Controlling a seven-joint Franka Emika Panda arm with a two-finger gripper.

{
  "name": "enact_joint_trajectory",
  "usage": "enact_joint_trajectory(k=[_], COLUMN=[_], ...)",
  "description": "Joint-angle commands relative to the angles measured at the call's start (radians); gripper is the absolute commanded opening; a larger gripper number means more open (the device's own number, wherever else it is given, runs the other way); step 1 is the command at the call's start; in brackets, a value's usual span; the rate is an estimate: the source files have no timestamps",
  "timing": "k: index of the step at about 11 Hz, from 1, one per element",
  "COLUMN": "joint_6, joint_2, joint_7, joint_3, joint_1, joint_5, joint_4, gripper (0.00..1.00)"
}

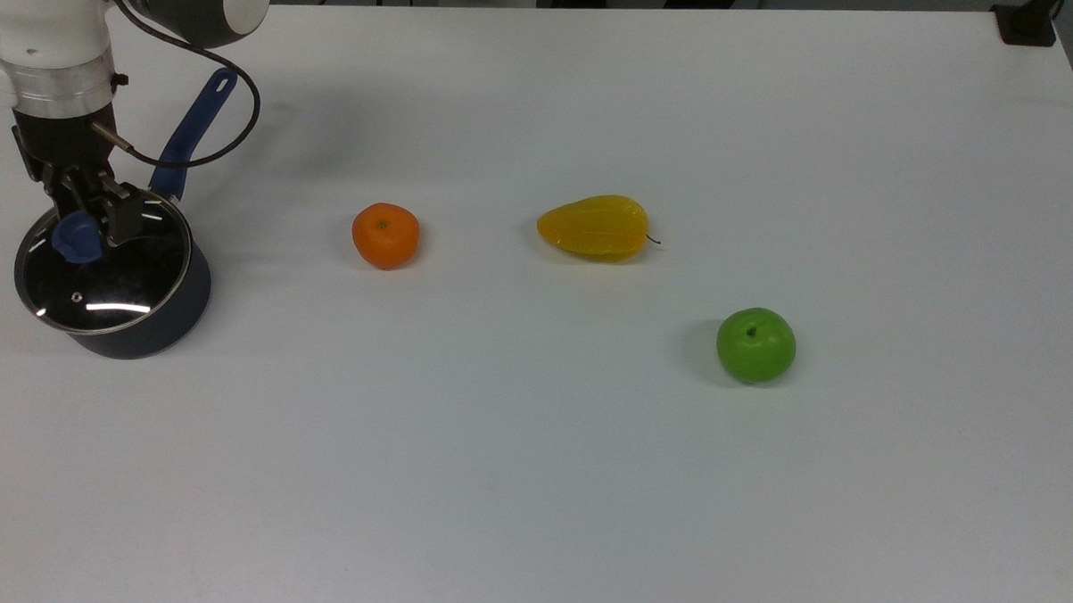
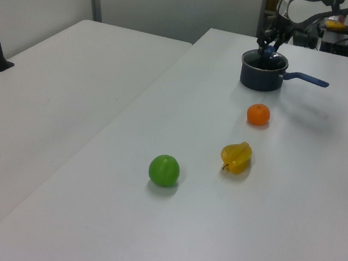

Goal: Close lid

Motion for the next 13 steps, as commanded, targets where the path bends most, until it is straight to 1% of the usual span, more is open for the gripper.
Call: enact_joint_trajectory(k=[1,7,10,13], joint_6=[0.012,-0.005,-0.042,-0.042], joint_2=[0.003,-0.009,-0.016,-0.016], joint_7=[-0.016,-0.015,-0.015,-0.015], joint_3=[-0.002,0.000,0.000,0.000], joint_1=[0.003,0.005,0.003,0.003], joint_5=[0.024,0.024,0.024,0.024], joint_4=[0.017,0.009,0.010,0.009], gripper=[0.38,0.39,0.40,0.43])
